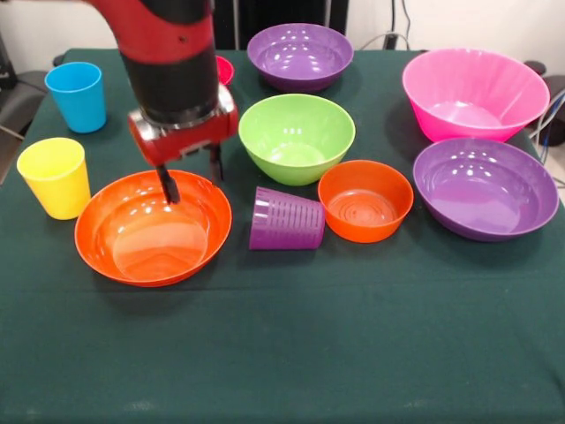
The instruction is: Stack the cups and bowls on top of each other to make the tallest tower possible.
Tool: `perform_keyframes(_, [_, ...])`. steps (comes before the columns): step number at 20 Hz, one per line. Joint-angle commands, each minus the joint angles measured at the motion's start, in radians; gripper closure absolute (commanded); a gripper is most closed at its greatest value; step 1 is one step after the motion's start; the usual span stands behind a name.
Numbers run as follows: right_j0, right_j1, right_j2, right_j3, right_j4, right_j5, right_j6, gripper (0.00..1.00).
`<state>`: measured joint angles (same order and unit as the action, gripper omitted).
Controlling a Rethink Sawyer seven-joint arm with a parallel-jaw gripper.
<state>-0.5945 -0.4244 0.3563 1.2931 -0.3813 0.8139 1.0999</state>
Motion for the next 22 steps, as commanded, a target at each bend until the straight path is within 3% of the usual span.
perform_keyframes(1, [0.090,0.115,-0.039,-0.099,0.010,0.003,0.214,0.00])
perform_keyframes(9, [0.086,0.056,-0.088,0.071,0.114,0.074,0.274,0.00])
perform_keyframes(15, [0.062,0.060,-0.093,0.106,0.140,0.106,0.255,0.00])
perform_keyframes(22, [0.086,0.062,-0.099,0.089,0.172,0.169,0.263,0.00])
